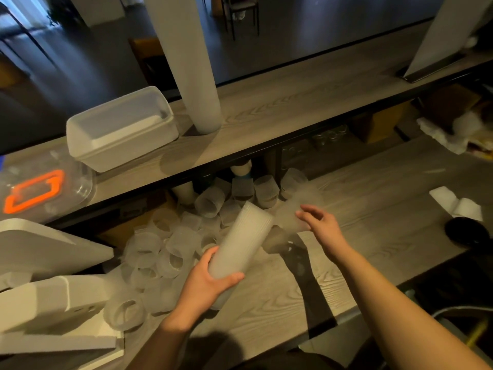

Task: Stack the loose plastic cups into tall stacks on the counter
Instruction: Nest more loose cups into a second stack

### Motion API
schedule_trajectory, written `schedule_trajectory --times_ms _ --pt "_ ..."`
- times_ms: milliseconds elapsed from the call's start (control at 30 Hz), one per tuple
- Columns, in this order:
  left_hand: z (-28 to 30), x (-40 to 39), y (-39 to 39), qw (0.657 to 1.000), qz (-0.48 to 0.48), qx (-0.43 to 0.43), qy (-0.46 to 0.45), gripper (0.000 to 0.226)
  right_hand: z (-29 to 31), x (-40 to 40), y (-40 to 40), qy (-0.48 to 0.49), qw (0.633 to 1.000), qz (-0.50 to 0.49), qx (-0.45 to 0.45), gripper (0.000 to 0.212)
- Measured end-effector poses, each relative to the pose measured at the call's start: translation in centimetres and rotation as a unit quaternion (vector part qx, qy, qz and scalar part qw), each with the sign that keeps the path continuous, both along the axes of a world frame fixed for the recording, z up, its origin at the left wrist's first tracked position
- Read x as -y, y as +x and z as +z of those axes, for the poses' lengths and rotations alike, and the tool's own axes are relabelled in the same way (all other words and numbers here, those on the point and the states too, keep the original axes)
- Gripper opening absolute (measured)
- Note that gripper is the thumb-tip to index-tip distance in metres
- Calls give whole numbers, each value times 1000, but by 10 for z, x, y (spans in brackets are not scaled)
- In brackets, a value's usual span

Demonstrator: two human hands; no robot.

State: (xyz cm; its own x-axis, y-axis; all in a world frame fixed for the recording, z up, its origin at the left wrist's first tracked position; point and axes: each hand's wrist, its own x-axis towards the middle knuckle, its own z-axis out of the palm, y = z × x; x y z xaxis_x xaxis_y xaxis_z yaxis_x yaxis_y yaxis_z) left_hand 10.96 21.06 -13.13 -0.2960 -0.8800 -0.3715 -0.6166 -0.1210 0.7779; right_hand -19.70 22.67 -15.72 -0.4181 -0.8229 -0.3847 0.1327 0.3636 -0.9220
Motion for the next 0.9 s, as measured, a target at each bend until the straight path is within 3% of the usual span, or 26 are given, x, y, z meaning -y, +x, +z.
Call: schedule_trajectory --times_ms 200,500,733,833,900 --pt "5 -2 4 998 -46 28 -12 87 43 1 2 -52 999 0 12 21" --pt "13 -3 18 991 -104 63 -58 87 56 -9 28 -55 993 77 -72 43" --pt "15 -2 30 988 -109 73 -78 91 62 -12 55 -63 995 66 -36 37" --pt "13 -2 32 990 -101 62 -75 92 62 -12 66 -69 995 66 -21 59" --pt "12 -3 33 991 -99 57 -69 94 60 -13 75 -72 996 57 -6 60"
